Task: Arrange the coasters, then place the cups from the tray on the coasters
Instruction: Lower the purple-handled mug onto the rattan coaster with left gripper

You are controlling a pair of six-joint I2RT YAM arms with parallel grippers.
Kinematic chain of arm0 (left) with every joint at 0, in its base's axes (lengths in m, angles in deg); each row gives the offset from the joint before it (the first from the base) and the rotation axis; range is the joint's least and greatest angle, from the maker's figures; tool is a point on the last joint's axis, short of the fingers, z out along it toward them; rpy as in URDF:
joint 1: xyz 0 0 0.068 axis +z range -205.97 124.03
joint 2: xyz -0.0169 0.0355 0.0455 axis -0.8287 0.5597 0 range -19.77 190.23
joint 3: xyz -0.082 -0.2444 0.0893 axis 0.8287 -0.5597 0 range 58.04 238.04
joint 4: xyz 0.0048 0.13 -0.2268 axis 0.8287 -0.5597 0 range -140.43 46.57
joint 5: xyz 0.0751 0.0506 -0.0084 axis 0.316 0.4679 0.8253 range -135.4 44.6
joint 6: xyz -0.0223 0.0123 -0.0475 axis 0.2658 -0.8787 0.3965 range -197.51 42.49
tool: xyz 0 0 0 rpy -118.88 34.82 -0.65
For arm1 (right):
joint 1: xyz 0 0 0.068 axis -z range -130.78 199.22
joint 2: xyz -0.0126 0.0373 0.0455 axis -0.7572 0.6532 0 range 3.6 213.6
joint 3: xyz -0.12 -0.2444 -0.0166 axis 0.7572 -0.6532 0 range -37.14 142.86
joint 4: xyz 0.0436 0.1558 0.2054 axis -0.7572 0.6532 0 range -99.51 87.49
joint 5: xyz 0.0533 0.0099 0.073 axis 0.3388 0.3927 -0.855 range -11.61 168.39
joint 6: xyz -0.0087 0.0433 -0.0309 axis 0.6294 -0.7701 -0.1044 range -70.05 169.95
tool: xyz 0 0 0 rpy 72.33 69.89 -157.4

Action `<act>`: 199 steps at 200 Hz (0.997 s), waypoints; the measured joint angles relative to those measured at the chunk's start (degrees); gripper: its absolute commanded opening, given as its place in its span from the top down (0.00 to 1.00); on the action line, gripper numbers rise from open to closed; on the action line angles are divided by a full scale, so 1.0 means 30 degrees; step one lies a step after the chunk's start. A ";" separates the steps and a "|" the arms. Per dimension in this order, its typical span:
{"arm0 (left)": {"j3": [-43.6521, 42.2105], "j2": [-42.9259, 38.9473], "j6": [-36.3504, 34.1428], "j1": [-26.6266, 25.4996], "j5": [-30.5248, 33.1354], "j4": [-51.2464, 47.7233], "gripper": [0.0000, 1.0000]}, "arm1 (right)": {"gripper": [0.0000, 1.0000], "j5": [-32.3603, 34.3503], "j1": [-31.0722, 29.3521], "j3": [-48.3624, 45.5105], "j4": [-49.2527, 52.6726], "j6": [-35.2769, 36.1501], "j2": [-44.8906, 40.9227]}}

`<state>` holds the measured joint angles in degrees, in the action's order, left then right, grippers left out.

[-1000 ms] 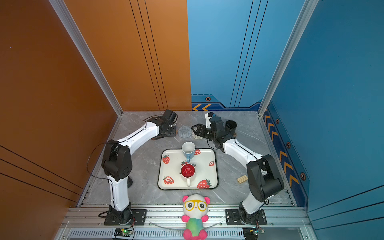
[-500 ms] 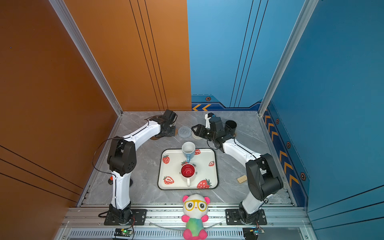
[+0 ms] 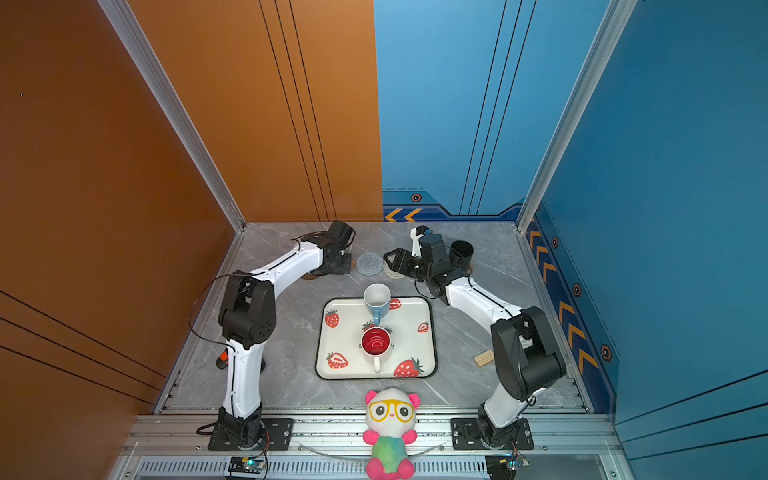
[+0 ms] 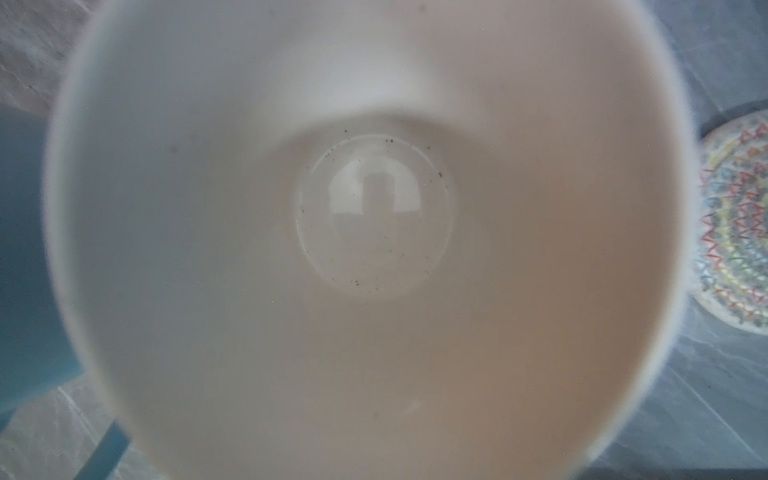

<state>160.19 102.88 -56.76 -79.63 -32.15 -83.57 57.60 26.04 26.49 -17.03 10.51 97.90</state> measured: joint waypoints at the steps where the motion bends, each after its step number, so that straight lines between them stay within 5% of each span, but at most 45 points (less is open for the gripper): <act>1: 0.0000 0.0007 0.0000 0.0000 0.0000 0.0000 1.00 | 0.38 0.0000 0.0000 -0.0007 0.0000 0.0000 0.0000; 199: 0.0146 0.0947 0.0015 0.0386 -0.0153 0.0481 1.00 | 0.39 0.0000 0.0000 0.0000 0.0211 -0.0007 0.0270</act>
<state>160.62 105.73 -56.72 -78.47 -32.61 -82.12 57.60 26.04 26.49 -16.40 10.49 98.71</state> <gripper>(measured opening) 0.165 0.612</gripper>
